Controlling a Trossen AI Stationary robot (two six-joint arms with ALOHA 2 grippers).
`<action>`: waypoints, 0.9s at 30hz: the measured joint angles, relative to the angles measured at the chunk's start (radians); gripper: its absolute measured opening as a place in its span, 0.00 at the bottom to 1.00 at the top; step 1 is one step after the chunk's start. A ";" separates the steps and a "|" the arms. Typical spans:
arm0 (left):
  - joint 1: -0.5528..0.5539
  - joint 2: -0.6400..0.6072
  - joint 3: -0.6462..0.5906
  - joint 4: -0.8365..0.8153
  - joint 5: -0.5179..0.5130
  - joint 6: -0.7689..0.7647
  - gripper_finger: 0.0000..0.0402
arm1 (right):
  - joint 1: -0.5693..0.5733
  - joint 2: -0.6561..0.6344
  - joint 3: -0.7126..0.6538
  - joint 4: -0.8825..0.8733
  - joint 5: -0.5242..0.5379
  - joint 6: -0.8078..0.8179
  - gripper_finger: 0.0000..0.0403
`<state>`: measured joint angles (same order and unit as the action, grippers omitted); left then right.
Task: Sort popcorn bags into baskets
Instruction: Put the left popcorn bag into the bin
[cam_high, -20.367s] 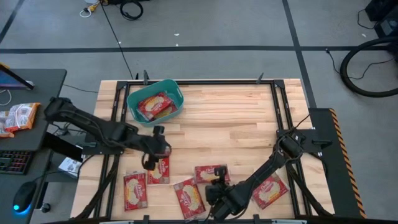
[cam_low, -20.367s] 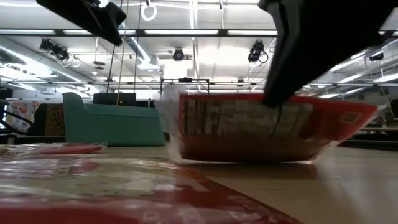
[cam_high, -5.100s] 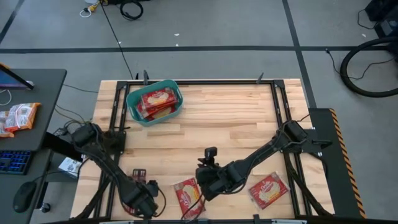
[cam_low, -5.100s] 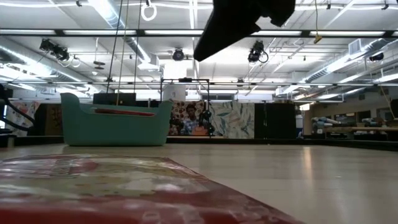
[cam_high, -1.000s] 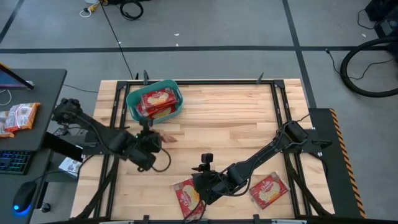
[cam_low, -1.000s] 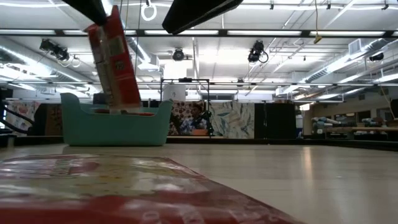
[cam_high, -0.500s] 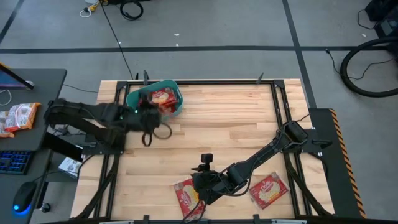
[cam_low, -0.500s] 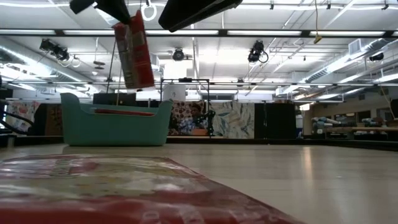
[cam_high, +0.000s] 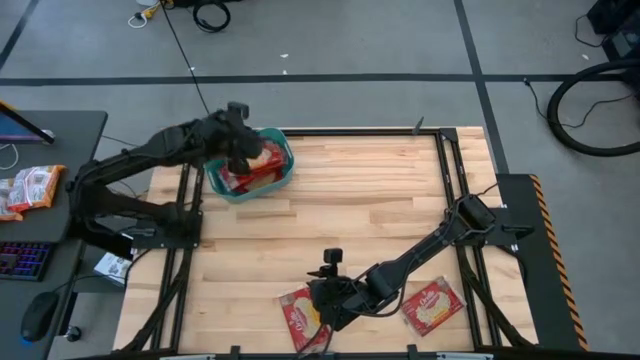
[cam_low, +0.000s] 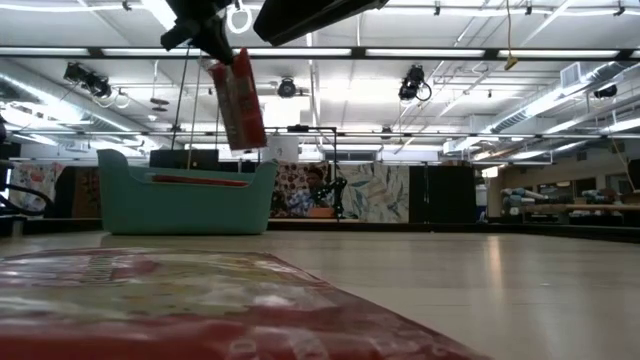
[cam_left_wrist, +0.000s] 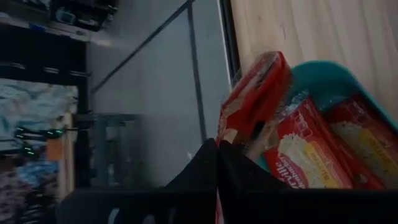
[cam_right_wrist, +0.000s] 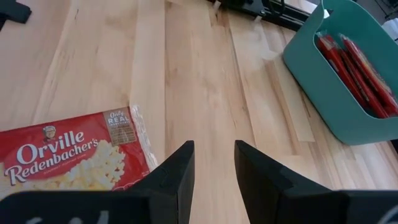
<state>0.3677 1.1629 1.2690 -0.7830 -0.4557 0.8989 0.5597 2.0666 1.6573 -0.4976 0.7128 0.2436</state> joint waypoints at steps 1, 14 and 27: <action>0.033 0.000 0.000 0.000 0.038 0.008 0.00 | 0.001 0.000 0.000 0.000 0.001 0.000 0.29; 0.293 0.049 0.000 0.011 0.363 0.082 0.00 | 0.006 0.000 0.000 0.004 0.027 0.053 0.29; 0.383 0.178 0.000 -0.146 0.396 0.159 0.01 | 0.008 0.000 0.000 0.007 0.027 0.076 0.29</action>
<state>0.7506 1.3411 1.2690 -0.9288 -0.0597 1.0576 0.5679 2.0666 1.6573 -0.4908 0.7403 0.3195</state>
